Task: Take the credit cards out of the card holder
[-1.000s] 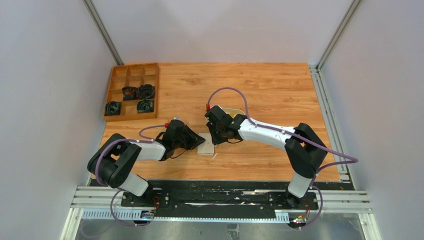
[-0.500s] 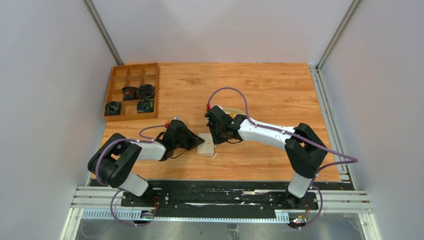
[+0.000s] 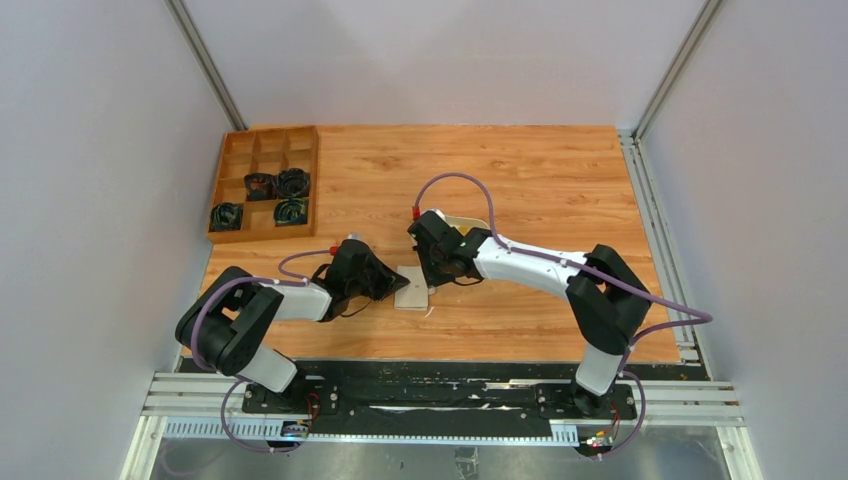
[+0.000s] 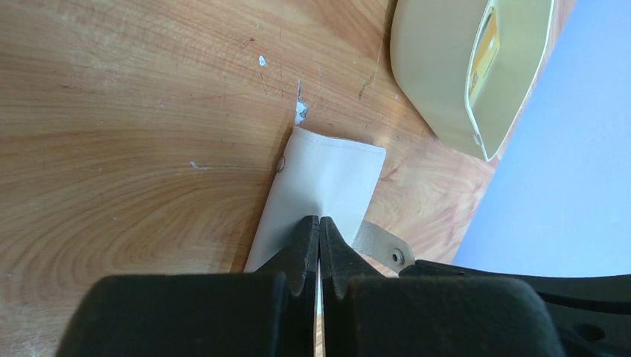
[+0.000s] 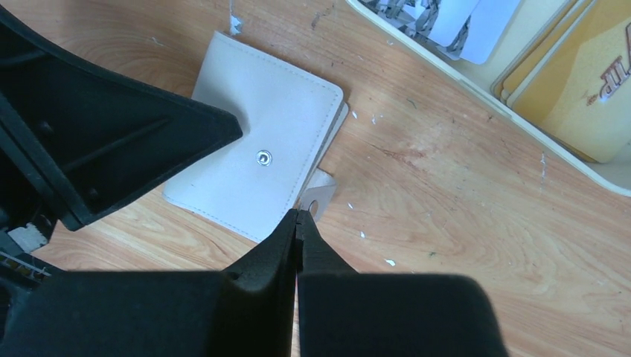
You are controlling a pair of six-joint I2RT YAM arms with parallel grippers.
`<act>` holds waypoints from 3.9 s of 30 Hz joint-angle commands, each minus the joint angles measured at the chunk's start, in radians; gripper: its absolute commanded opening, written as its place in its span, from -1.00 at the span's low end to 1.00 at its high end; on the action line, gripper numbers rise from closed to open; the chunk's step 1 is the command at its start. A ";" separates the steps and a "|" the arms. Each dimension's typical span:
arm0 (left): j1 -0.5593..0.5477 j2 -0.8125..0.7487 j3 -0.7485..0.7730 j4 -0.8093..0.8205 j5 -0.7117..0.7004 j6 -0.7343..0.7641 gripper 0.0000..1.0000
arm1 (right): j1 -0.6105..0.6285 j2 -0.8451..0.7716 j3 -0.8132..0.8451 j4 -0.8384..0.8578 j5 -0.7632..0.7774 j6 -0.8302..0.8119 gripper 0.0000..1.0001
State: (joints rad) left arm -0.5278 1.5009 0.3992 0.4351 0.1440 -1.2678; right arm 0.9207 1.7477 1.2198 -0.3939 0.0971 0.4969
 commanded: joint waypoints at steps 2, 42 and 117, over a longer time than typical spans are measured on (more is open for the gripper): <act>-0.009 0.025 -0.009 -0.084 -0.025 0.024 -1.00 | 0.010 -0.016 0.005 0.064 -0.051 -0.016 -1.00; -0.009 0.012 -0.015 -0.083 -0.021 0.027 -1.00 | -0.039 0.006 0.200 -0.218 0.031 -0.127 -0.29; -0.009 0.042 0.008 -0.083 0.005 0.044 -1.00 | 0.033 0.282 0.403 -0.332 -0.044 -0.066 -1.00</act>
State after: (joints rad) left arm -0.5278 1.5085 0.4072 0.4339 0.1551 -1.2549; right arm 0.9386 1.9923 1.6009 -0.7475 0.0898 0.4442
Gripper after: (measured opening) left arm 0.011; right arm 0.009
